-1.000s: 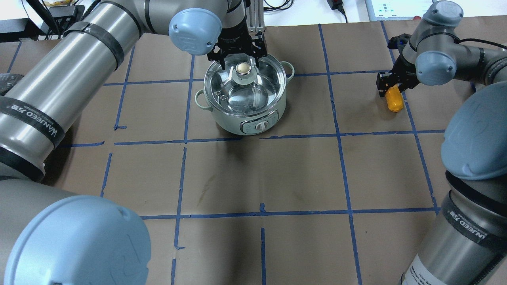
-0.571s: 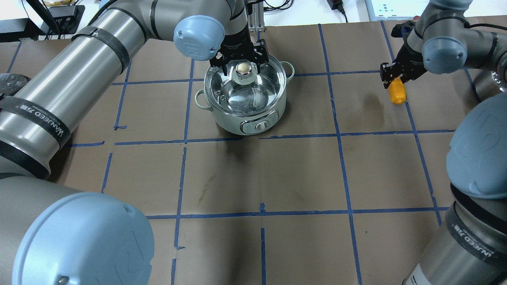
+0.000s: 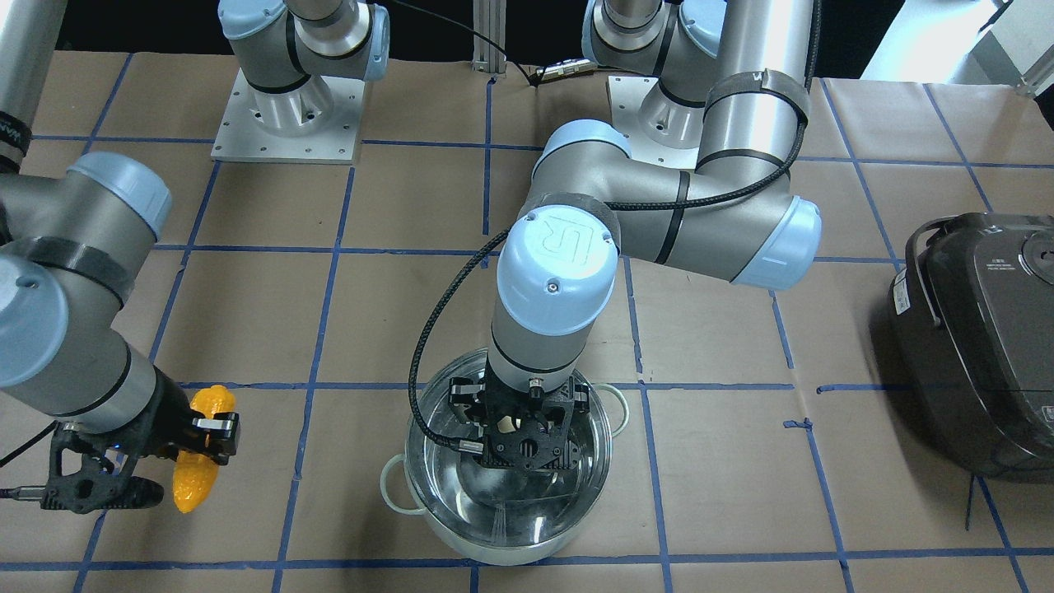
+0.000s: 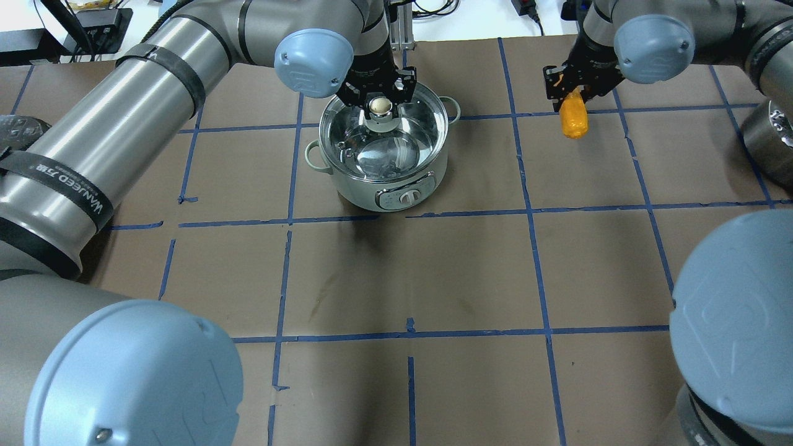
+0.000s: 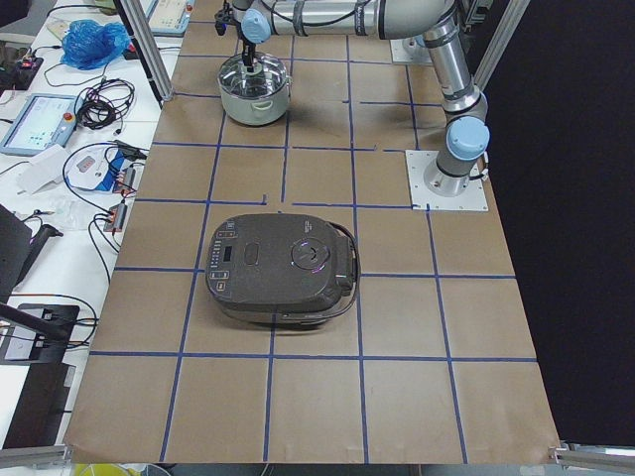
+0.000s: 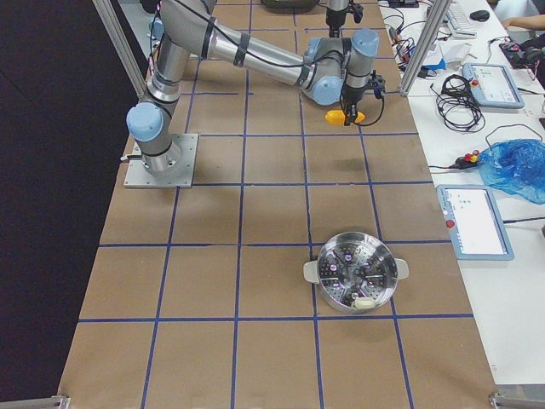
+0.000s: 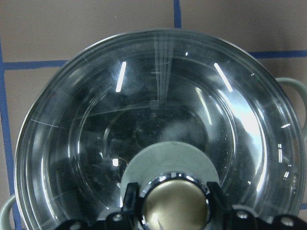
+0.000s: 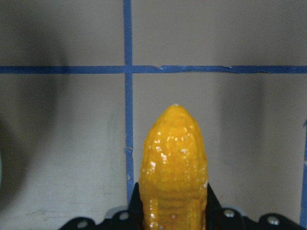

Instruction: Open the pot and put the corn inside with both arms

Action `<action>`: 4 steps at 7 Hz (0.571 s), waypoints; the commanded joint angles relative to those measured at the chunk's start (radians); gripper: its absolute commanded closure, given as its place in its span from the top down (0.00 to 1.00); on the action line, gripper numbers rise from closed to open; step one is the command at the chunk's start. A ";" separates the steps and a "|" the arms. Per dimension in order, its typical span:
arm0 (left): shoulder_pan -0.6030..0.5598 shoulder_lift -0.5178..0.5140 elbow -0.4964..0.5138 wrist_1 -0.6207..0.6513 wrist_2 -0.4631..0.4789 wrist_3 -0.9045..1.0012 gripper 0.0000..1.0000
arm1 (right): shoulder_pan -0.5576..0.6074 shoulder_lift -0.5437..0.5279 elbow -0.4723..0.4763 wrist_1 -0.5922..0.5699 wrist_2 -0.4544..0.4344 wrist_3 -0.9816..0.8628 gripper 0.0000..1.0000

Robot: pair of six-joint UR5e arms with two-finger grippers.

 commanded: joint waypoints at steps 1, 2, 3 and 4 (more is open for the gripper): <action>0.016 0.086 0.018 -0.057 0.007 0.001 0.13 | 0.072 -0.026 -0.041 0.044 0.001 0.080 0.20; 0.072 0.143 0.018 -0.111 0.016 0.090 0.13 | 0.093 -0.023 -0.064 0.053 0.004 0.123 0.20; 0.199 0.172 0.003 -0.142 0.012 0.224 0.13 | 0.128 -0.014 -0.091 0.051 0.013 0.191 0.20; 0.282 0.174 -0.010 -0.143 0.009 0.290 0.13 | 0.195 0.029 -0.128 0.045 0.068 0.251 0.19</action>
